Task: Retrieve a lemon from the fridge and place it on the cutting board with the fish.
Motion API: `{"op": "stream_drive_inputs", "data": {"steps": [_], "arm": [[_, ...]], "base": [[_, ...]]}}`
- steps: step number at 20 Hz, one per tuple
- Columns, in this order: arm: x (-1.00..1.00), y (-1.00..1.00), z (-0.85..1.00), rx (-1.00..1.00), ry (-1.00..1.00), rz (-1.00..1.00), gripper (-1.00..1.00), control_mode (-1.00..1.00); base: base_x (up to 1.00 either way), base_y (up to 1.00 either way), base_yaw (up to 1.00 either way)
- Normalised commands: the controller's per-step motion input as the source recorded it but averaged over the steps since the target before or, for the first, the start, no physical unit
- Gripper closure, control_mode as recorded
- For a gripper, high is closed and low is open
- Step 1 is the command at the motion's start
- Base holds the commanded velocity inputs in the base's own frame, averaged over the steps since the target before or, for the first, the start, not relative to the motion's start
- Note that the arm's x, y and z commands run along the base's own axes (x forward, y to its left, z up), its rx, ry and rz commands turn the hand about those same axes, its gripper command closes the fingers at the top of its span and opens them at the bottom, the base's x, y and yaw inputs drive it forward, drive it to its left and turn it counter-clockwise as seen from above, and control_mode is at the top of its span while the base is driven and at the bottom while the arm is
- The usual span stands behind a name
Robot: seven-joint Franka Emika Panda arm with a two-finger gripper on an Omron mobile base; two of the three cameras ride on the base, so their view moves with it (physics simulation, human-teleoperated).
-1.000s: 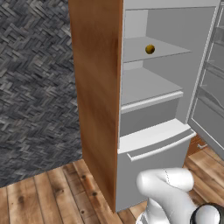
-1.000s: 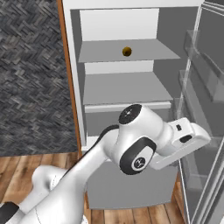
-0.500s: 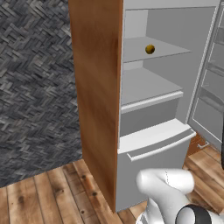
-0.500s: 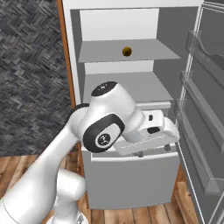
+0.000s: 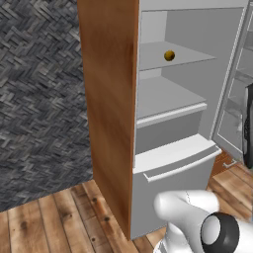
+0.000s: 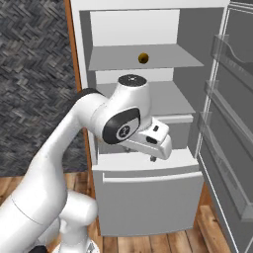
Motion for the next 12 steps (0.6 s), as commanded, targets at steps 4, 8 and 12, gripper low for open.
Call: {"op": "stream_drive_inputs", "data": {"steps": [4, 8, 12], "arm": [[0.25, 0.92, -0.06, 0.48, 0.01, -0.17, -1.00, -1.00], [0.00, 0.98, -0.04, 0.10, 0.14, -0.04, -1.00, -1.00], [-0.06, 0.76, 0.00, -0.20, 0.10, 0.00, -1.00, -1.00]], "base": [[0.00, 0.00, 0.00], [0.00, 0.00, 0.00], [0.00, 0.00, 0.00]]}}
